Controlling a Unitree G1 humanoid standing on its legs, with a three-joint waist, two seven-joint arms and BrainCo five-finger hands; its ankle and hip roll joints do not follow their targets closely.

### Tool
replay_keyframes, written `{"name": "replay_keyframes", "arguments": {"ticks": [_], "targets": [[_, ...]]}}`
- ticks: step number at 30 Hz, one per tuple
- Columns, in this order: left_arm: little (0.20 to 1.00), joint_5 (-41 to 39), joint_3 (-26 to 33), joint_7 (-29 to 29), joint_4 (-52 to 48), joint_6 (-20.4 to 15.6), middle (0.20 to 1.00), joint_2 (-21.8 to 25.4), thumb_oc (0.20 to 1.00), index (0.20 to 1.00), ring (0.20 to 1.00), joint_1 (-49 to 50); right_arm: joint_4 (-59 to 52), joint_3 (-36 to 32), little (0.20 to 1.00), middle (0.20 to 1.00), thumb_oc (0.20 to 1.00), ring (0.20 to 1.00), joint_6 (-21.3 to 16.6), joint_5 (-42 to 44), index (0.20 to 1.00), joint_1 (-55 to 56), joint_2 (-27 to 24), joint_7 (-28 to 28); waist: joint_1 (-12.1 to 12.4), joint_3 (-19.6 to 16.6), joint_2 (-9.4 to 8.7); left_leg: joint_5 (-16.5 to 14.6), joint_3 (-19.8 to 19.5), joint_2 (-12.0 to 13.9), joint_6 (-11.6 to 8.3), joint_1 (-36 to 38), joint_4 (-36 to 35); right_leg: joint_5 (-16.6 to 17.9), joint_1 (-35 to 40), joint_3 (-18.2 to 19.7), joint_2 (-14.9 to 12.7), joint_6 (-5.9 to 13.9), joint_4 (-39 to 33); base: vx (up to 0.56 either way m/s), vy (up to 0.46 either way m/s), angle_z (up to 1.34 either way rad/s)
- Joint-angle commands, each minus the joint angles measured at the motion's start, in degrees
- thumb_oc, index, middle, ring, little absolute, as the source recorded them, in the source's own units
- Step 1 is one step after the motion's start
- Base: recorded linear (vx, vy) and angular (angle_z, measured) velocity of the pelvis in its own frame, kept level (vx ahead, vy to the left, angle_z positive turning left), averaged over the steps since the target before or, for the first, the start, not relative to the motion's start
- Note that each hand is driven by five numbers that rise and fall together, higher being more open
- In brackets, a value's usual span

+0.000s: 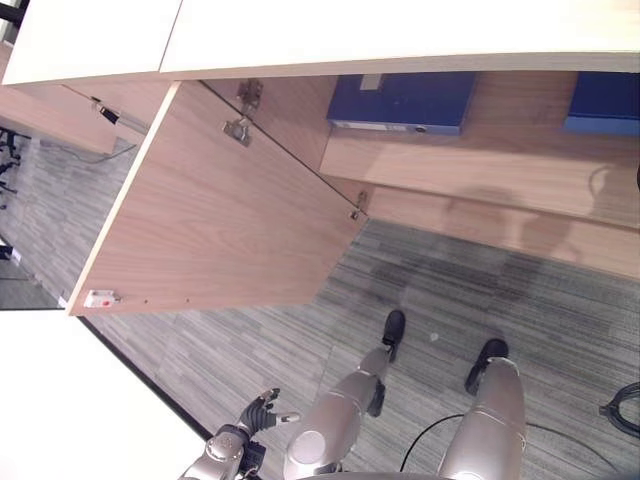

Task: Put the empty folder in the office cabinet

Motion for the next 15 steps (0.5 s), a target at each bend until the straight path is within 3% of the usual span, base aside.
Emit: {"name": "replay_keyframes", "arguments": {"ticks": [1,6,15], "targets": [[1.0,-0.37,1.24,-0.02,3.93,-0.64,1.0,1.78,1.0,1.0,1.0,-2.31,-4.63,8.54,1.0,1.0,1.0,1.0,-4.49,-4.36,1.0,-11.74,-7.35,7.04,1.9,0.46,0.59,-13.22,1.18,5.88,-3.63,6.01,1.35,-0.69,1.27,4.73,-0.85,8.74,0.73,0.0,0.0,0.0],[1.0,0.29,1.29,-0.79,3.55,-1.24,1.0,2.04,1.0,1.0,1.0,-0.62,-7.33,9.34,1.0,1.0,1.0,1.0,-7.25,-2.46,1.0,-12.16,-10.13,8.69,2.44,0.43,0.97,-12.85,0.87,5.73,-3.81,6.01,0.73,-0.54,1.07,4.57,-1.06,8.85,0.75,0.0,-0.002,-0.01],[1.0,0.68,1.06,-1.38,3.35,-1.34,1.0,2.03,1.0,1.0,1.0,-0.34,-7.09,6.32,1.0,1.0,1.0,1.0,-8.01,-1.07,1.0,-7.71,-10.27,10.17,2.56,0.08,1.69,-12.58,0.67,6.01,-3.77,6.91,-0.19,-0.48,1.48,4.2,-0.73,9.03,0.49,0.0,0.0,0.0]]}}
